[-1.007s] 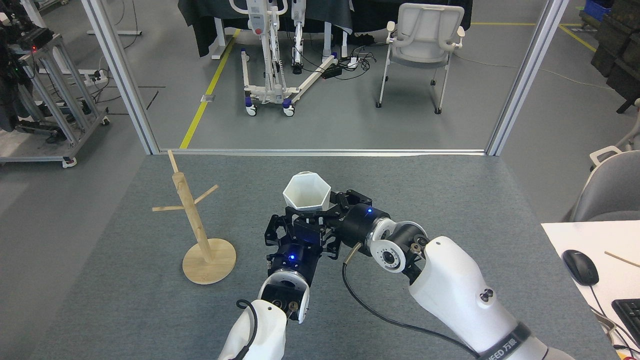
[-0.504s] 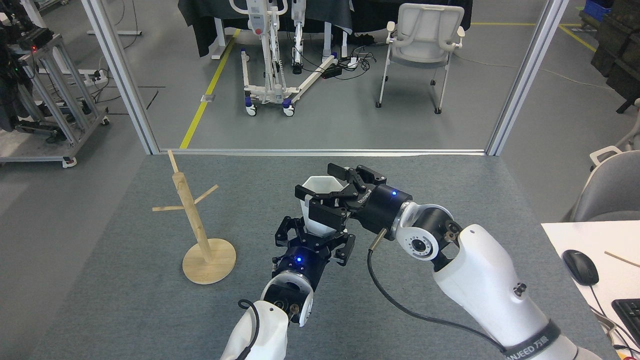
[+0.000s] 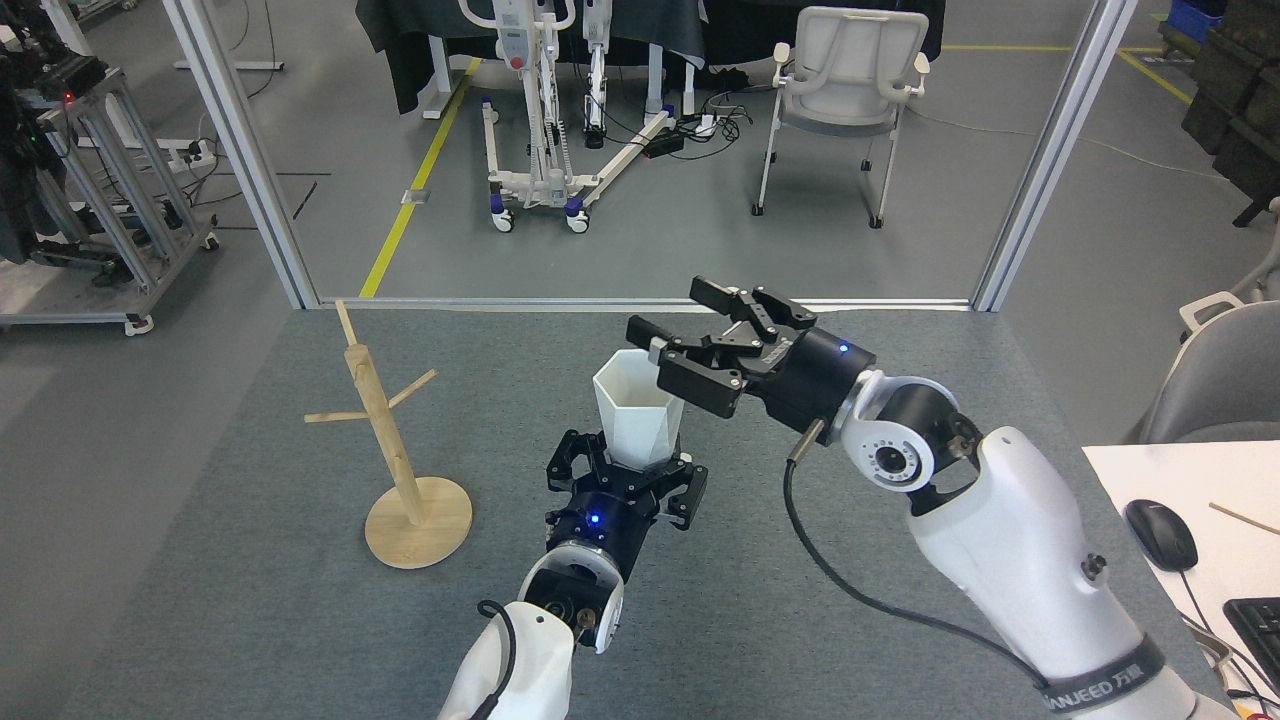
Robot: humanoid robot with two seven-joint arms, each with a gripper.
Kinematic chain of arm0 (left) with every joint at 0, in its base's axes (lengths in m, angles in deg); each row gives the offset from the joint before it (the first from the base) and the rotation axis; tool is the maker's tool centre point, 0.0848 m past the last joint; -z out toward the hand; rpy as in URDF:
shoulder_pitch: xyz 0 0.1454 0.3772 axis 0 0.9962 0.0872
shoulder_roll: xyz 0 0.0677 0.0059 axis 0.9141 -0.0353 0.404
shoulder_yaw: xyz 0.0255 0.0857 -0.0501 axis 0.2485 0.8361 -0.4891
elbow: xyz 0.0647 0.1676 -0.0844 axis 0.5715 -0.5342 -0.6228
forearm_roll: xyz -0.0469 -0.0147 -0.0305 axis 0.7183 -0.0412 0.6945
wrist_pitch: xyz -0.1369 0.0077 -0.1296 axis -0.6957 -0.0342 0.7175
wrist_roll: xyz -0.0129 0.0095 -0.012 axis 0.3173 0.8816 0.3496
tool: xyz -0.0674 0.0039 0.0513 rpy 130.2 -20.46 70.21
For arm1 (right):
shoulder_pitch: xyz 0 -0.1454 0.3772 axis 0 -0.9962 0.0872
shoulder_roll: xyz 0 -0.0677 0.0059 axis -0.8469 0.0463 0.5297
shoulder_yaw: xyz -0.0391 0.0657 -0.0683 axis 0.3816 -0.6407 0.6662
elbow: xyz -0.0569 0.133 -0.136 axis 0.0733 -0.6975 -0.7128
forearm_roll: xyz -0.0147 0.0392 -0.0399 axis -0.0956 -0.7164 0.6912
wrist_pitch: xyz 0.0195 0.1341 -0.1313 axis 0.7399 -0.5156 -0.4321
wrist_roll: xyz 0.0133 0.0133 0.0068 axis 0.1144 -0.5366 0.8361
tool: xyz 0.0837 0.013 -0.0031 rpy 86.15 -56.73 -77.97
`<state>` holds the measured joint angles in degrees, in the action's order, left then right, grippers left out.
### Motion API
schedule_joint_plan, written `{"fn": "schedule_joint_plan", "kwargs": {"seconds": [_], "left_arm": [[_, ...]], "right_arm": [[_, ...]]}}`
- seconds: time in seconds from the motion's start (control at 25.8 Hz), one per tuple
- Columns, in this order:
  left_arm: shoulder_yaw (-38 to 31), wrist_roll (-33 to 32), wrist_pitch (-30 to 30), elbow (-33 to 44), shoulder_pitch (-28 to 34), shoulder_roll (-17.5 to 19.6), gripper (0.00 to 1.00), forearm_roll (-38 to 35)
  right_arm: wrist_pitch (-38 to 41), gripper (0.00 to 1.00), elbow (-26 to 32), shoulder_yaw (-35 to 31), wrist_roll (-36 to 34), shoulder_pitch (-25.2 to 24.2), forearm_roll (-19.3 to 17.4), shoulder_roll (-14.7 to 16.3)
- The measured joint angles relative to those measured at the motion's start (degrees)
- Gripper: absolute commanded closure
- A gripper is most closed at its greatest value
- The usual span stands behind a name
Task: Hang cup on storage rack
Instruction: 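Open the right gripper, release the cup, and withdraw it, then carry the held cup with the left gripper to the wooden stand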
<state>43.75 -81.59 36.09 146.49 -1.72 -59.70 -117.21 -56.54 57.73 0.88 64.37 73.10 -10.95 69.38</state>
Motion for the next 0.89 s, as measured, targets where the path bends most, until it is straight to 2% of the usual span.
{"fn": "schedule_joint_plan", "kwargs": {"seconds": [0.08,0.19,0.27,0.35,0.46,0.58,0.7,0.77,0.89], "left_arm": [[0.01,0.52,-0.4,0.49,0.57,0.14,0.89,-0.88],[-0.01,1.02,-0.4,1.81,1.58,0.43,0.9,-2.77],[-0.02,1.49,-0.53,3.38,2.53,0.7,0.9,-3.96],[-0.07,2.3,-0.53,5.76,3.77,1.53,0.91,-4.88],[-0.17,3.47,-0.04,9.86,5.67,3.62,0.94,-5.66],[-0.39,4.92,0.35,13.66,7.85,5.54,0.95,-6.28],[-0.57,7.11,0.91,16.26,10.36,6.65,0.95,-7.87],[-0.72,8.8,1.5,17.83,12.01,7.29,0.95,-9.19],[-1.67,11.05,2.49,20.01,14.75,8.1,0.95,-10.46]], "right_arm": [[-0.78,0.02,-1.64,-2.54,-0.39,-0.43,0.14,1.68],[-2.58,0.02,-7.77,-5.83,-3.29,-2.46,1.34,3.2],[-5.31,0.02,-12.83,-6.98,-8.09,-4.29,4.81,3.41],[-10.26,0.02,-17.25,-7.58,-14.36,-6.12,10.13,3.13],[-19.52,0.02,-20.25,-7.61,-21.08,-9.69,16.22,1.67],[-26.54,0.01,-19.19,-7.47,-25.24,-14.26,22.11,0.56],[-29.96,0.01,-15.21,-8.32,-28.96,-20.47,28.98,-0.09],[-30.86,0.01,-12.95,-9.65,-31.09,-24.1,31.99,-0.32],[-31.01,0.01,-11.56,-10.99,-32.23,-26.97,34.17,-0.45]]}}
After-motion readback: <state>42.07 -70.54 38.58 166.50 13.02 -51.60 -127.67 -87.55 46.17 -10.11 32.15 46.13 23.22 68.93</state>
